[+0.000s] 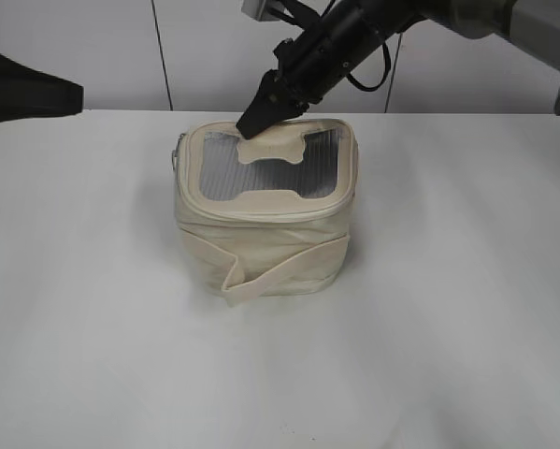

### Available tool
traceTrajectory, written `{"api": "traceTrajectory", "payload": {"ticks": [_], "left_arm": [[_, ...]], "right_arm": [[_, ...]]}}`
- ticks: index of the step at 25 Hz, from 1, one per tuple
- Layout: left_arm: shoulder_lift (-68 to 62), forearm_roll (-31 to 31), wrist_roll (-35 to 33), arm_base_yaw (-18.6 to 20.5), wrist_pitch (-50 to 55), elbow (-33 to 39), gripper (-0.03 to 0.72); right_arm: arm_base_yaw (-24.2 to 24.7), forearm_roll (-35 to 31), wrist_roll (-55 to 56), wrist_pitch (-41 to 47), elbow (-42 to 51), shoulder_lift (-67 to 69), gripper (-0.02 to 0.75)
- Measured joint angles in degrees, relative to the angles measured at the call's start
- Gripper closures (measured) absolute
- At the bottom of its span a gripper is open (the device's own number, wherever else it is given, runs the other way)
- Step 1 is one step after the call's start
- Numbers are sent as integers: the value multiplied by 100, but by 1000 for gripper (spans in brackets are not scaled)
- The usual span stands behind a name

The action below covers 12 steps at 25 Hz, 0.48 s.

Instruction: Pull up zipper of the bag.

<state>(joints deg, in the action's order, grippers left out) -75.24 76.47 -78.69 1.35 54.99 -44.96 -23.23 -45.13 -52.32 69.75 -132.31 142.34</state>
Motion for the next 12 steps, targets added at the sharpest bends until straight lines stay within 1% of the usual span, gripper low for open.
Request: {"api": "traceTrajectory", "payload": {"ticks": [2, 4, 5, 7, 10, 12], "left_arm": [[-904, 168, -666, 415, 405, -507, 429], [-1602, 206, -1292, 584, 420, -944, 412], [-1936, 158, -1677, 590, 434, -1167, 390], [-2471, -35, -2136, 502, 497, -1542, 324], [-3135, -165, -2531, 278, 474, -2030, 200], [-3442, -240, -2840, 98, 250, -2169, 165]], "right_arm": [[0, 0, 6, 0, 0, 0, 684], [0, -9, 12, 0, 0, 0, 685], [0, -9, 18, 0, 0, 0, 685], [0, -9, 18, 0, 0, 0, 686], [0, -9, 24, 0, 0, 0, 686], [0, -9, 31, 0, 0, 0, 686]]}}
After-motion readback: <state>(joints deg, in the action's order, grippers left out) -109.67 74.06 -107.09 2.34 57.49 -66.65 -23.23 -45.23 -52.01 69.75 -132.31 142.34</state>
